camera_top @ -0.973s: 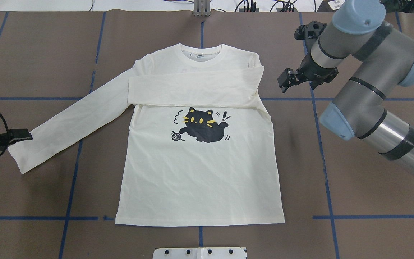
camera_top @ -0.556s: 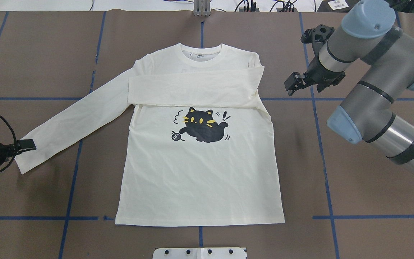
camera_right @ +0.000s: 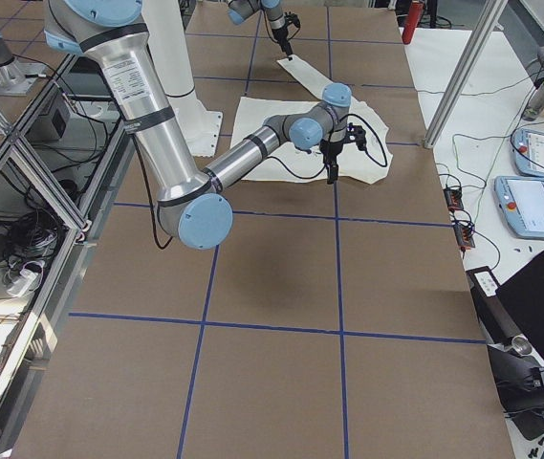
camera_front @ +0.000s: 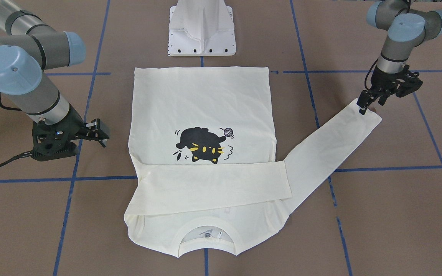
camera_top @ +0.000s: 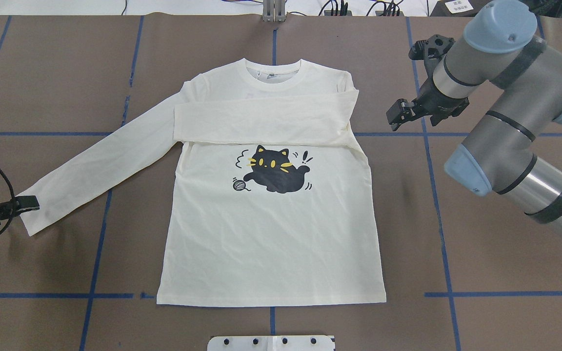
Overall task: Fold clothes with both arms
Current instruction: 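Lower the left gripper onto the other sleeve cuff and grasp, then carry the grasped sleeve across the shirt toward the far collar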
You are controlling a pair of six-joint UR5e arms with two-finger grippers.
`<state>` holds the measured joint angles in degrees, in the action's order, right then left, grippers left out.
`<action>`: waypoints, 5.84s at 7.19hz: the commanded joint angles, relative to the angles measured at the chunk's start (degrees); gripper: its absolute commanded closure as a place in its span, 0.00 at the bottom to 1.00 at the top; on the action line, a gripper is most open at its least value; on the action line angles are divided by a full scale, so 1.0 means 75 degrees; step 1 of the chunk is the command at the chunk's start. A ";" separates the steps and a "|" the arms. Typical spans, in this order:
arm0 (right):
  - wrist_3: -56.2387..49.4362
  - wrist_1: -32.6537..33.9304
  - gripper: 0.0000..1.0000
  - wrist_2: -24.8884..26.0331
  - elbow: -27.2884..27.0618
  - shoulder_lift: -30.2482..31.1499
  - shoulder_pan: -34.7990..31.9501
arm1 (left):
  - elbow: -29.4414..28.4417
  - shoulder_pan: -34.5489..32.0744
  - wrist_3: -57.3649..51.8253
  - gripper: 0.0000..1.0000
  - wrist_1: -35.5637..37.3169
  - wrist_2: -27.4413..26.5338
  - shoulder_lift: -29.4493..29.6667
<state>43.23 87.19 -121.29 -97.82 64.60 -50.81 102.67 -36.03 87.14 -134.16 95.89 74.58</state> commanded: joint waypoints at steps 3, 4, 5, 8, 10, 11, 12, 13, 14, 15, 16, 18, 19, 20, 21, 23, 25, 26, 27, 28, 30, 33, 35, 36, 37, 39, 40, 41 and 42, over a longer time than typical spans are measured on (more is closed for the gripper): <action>0.0001 0.0000 0.00 0.0000 0.0000 0.0012 0.0001 | -0.0154 0.0082 0.0007 0.04 -0.0006 0.0011 0.0087; 0.0001 0.0000 0.00 0.0000 -0.0012 0.0012 -0.0011 | -0.0155 0.0082 0.0019 0.10 -0.0006 0.0011 0.0088; 0.0001 0.0012 0.00 0.0000 -0.0012 0.0012 0.0001 | -0.0131 0.0082 0.0054 0.23 -0.0006 0.0011 0.0088; 0.0001 0.0012 0.00 0.0000 -0.0012 0.0001 -0.0011 | -0.0061 0.0082 0.0054 0.56 -0.0006 0.0023 0.0076; 0.0001 0.0023 0.00 0.0000 -0.0012 0.0000 -0.0011 | -0.0049 0.0082 0.0054 0.66 -0.0006 0.0023 0.0088; 0.0001 0.0023 0.00 0.0000 -0.0012 0.0000 -0.0011 | -0.0049 0.0082 0.0054 0.75 -0.0006 0.0035 0.0088; 0.0001 0.0023 0.00 0.0000 -0.0012 0.0012 -0.0011 | -0.0037 0.0082 0.0054 0.85 -0.0006 0.0046 0.0088; 0.0001 0.0023 0.00 0.0000 -0.0012 0.0012 -0.0011 | 0.0079 0.0082 0.0054 0.97 0.0005 0.0070 0.0088; 0.0001 0.0023 0.00 -0.0012 -0.0023 0.0012 -0.0034 | 0.0289 0.0082 0.0042 1.00 0.0156 0.0081 0.0088; 0.0001 0.0023 0.00 -0.0058 -0.0070 0.0105 -0.0034 | 0.0685 0.0082 -0.0016 1.00 0.0715 0.0105 0.0169; 0.0001 0.0000 0.00 -0.0256 -0.0268 0.0361 -0.0058 | 0.1014 0.0070 -0.0040 1.00 0.1416 0.0105 0.0541; 0.0107 -0.0012 0.00 -0.0235 -0.0748 0.0912 -0.0139 | 0.1076 -0.0116 -0.0679 1.00 0.2951 0.0093 0.2119; 0.0119 -0.0012 0.00 -0.0200 -0.1028 0.1309 -0.0221 | 0.1053 -0.0442 -0.1056 1.00 0.3399 0.0105 0.2858; 0.0119 -0.0047 0.00 -0.0199 -0.1205 0.1719 -0.0384 | 0.1018 -0.0678 -0.1373 1.00 0.3984 0.0221 0.3689; 0.0095 -0.0070 0.00 -0.0211 -0.1346 0.2036 -0.0502 | 0.0936 -0.0842 -0.1457 1.00 0.4303 0.0559 0.4463; 0.0083 -0.0768 0.00 -0.0246 -0.1406 0.2797 -0.0702 | 0.0143 -0.0938 -0.1481 1.00 0.4318 0.0737 0.6092; 0.0083 -0.1171 0.00 -0.0258 -0.1383 0.3164 -0.0878 | -0.0887 -0.0926 -0.1098 1.00 0.4166 0.0738 0.7836; 0.0072 -0.1172 0.00 -0.0246 -0.1348 0.3164 -0.0878 | -0.1798 -0.0914 -0.0642 1.00 0.3783 0.0749 0.8774; 0.0083 -0.1172 0.00 -0.0246 -0.1324 0.3164 -0.0878 | -0.2897 -0.0891 -0.0255 1.00 0.3060 0.0750 0.9537; 0.0083 -0.1172 0.00 -0.0246 -0.1289 0.3164 -0.0878 | -0.3697 -0.0775 -0.0007 1.00 0.2553 0.0738 0.9916; 0.0107 -0.1172 0.00 -0.0246 -0.1254 0.3164 -0.0878 | -0.4266 -0.0610 0.0054 1.00 0.2139 0.0726 1.0095; 0.0119 -0.1172 0.00 -0.0246 -0.1242 0.3106 -0.0878 | -0.5468 -0.0120 0.0427 1.00 0.1918 0.0633 1.0865; 0.0119 -0.1172 0.00 -0.0234 -0.1219 0.3048 -0.0878 | -0.6769 0.0408 0.0698 0.01 0.0610 -0.0487 1.1045; 0.0130 -0.1172 0.00 -0.0234 -0.1219 0.3012 -0.0867 | -0.6810 0.0479 0.0675 0.00 0.0348 -0.0527 1.0952; 0.0130 -0.1172 0.00 -0.0246 -0.1219 0.2966 -0.0866 | -0.6776 0.0469 0.0675 0.00 0.0310 -0.0528 1.0928; 0.0142 -0.1172 0.00 -0.0246 -0.1219 0.2942 -0.0866 | -0.6601 0.0434 0.0512 0.00 0.0310 -0.0458 1.0904; 0.0142 -0.1172 0.00 -0.0246 -0.1219 0.2919 -0.0866 | -0.6426 0.0329 0.0395 0.00 0.0391 -0.0179 1.0823; 0.0188 -0.1172 0.00 -0.0246 -0.1265 0.2907 -0.0866 | -0.6018 0.0235 0.0208 0.00 0.0543 0.0404 1.0486; 0.0514 -0.1183 0.00 -0.0246 -0.1347 0.2918 -0.0843 | -0.5086 0.0141 -0.0095 0.00 0.1078 0.0653 0.9809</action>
<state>45.10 78.38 -123.14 -107.33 86.48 -57.24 58.21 -34.13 88.68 -129.46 97.74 152.77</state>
